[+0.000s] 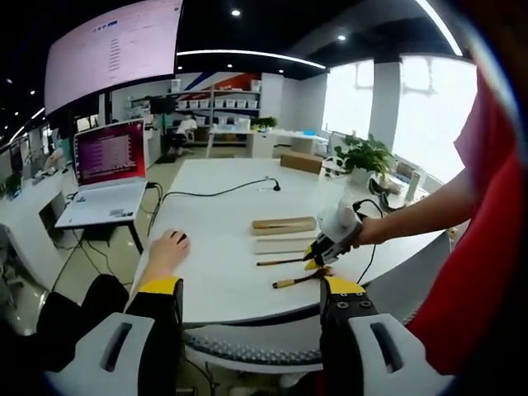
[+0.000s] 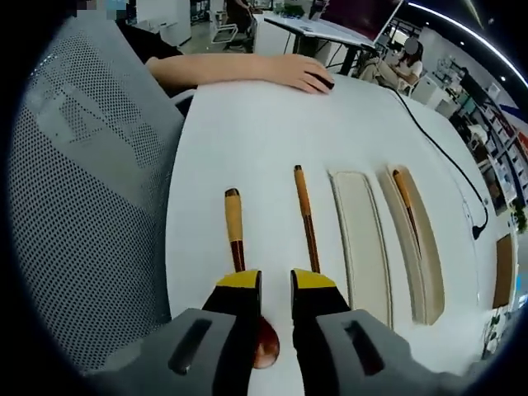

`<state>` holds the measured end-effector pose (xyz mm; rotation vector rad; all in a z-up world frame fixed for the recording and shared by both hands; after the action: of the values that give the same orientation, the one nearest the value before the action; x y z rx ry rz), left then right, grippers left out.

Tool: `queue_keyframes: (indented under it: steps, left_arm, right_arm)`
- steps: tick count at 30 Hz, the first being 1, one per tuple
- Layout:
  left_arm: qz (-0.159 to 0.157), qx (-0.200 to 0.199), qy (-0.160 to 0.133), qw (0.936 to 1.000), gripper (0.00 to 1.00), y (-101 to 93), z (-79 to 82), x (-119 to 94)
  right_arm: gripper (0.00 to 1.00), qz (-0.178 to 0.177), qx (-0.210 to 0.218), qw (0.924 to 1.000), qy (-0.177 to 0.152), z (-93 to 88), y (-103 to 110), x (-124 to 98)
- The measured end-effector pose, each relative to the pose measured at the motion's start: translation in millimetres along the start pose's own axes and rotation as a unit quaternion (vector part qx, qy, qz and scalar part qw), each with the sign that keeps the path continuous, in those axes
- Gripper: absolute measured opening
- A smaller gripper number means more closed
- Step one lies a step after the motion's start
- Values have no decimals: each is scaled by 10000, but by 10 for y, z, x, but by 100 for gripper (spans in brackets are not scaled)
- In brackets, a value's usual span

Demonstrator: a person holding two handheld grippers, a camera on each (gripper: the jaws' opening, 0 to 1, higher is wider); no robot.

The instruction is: Arrange the utensils inside the cutlery case until each visible utensil rests in its matching compartment.

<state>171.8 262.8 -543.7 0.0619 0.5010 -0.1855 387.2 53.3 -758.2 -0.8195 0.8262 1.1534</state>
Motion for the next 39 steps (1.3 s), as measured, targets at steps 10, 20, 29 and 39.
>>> queue_keyframes:
  steps: [10, 20, 29, 39]
  left_arm:
    - [74, -8, 3, 10000, 69, 35, 28, -12]
    - [87, 19, -8, 10000, 69, 64, 85, 32]
    - [129, -9, -5, 9999, 69, 67, 75, 23]
    - [228, -77, 4, 9997, 69, 92, 14, -27]
  right_arm:
    - [11, 41, 19, 10000, -8, 141, -232, 171]
    - [11, 255, -127, 9995, 136, 208, -240, 241]
    - [13, 414, -75, 9985, 359, 195, -248, 301]
    - [12, 472, -241, 9968, 593, 194, -264, 358]
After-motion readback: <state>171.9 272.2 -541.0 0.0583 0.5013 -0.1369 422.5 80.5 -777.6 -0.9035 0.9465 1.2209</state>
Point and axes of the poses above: the point that each gripper's makers call its tool centre point, and the gripper's own axes: x roughly forward along the fingers, y roughly to its left, z roughly out of its top, the point moved 4 cm from there along -x, roughly backward along the fingers, and after that the axes turned 4 degrees about x, right-handed, at the moved point
